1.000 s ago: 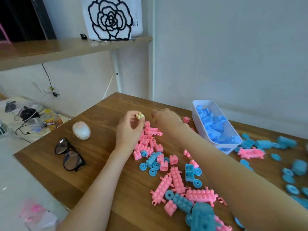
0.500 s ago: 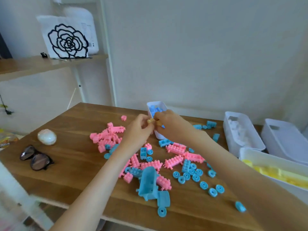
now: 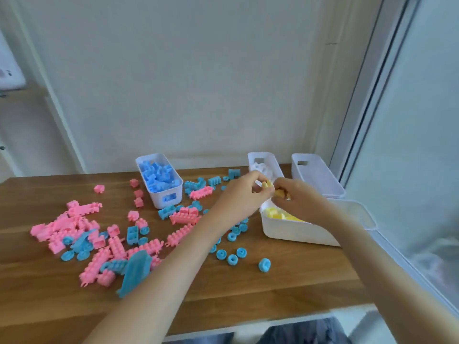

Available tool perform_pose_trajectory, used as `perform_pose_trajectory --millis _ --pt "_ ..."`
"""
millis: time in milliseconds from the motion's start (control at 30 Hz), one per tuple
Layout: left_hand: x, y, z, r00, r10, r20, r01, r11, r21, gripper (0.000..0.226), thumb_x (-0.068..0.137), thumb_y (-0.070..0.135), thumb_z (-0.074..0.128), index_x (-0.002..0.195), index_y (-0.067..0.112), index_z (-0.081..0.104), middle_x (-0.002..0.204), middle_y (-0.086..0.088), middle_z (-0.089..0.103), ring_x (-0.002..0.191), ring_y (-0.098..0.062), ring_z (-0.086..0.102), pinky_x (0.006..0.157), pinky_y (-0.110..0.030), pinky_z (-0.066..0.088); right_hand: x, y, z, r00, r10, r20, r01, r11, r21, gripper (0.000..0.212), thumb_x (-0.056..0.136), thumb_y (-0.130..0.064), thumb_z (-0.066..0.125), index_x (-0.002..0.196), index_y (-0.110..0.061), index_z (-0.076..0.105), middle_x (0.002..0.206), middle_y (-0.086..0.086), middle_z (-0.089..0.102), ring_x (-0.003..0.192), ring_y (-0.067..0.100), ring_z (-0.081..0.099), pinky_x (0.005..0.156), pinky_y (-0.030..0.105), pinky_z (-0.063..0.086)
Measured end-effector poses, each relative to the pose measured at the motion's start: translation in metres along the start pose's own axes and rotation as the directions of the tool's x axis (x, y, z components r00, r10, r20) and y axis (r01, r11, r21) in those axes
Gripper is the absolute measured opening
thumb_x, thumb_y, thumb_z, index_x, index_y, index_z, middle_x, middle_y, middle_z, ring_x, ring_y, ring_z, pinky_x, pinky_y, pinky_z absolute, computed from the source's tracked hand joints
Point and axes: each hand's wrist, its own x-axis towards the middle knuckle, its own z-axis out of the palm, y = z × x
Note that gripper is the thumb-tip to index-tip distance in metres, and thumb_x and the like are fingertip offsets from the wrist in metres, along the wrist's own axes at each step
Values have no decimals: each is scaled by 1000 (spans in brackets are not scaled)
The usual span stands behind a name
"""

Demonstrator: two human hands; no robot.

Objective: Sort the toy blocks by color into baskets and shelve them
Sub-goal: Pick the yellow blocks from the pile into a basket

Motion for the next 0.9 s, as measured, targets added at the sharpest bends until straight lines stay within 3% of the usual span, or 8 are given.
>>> perform_pose_trajectory --millis 67,100,167,300,400,667,800,900 --pt "4 5 19 999 -15 48 13 999 31 18 91 37 57 105 26 59 95 4 68 84 -12 62 75 -30 52 -7 15 0 995 71 67 -71 997 -2 18 90 -17 56 80 -27 46 85 -5 54 81 16 52 66 18 36" --pt "6 4 25 999 -20 48 17 998 56 18 92 36 57 106 24 58 94 3 67 84 -13 62 74 -31 51 -10 19 2 992 77 98 -77 997 -2 7 91 -19 57 91 -24 52 99 -1 58 92 19 55 75 21 38" --pt "11 7 42 997 -2 76 -9 989 145 21 94 33 55 111 22 57 93 1 66 85 -14 60 75 -33 50 -22 31 -3 990 107 94 -107 994 -4 26 92 -23 56 118 -18 54 119 0 56 110 18 53 84 19 36" --pt "15 1 57 957 -36 289 -27 977 212 39 96 36 51 135 32 48 117 7 58 102 -8 53 81 -19 39 -48 44 -8 993 117 3 -117 992 -43 30 89 -35 61 115 -21 54 104 -12 51 100 4 50 72 0 33" --pt "16 -4 61 950 -28 311 -71 951 300 41 95 38 50 136 33 46 136 6 50 119 -12 50 89 -22 41 -57 53 1 982 174 76 -173 985 -31 31 85 -33 66 112 -20 55 106 -8 51 100 9 47 83 18 39" --pt "2 -13 49 944 -5 329 -165 857 488 23 96 19 50 113 23 63 113 3 60 105 -15 56 83 -28 47 -54 35 12 989 112 92 -116 992 39 37 88 -15 63 120 -33 57 113 -13 62 101 7 56 92 26 47" --pt "-3 -21 42 972 134 191 -223 772 596 15 96 17 49 101 23 62 101 2 59 101 -17 56 76 -26 44 -54 25 -1 998 55 -12 -55 998 33 29 92 -33 57 121 -31 57 107 -16 56 94 2 49 74 11 35" --pt "-9 -26 23 979 176 99 -200 797 569 16 95 16 51 103 16 65 100 2 60 104 -18 54 79 -29 44 -54 30 -14 951 -50 -306 63 997 34 22 93 -32 54 111 -23 63 110 -10 57 108 14 45 86 21 27"
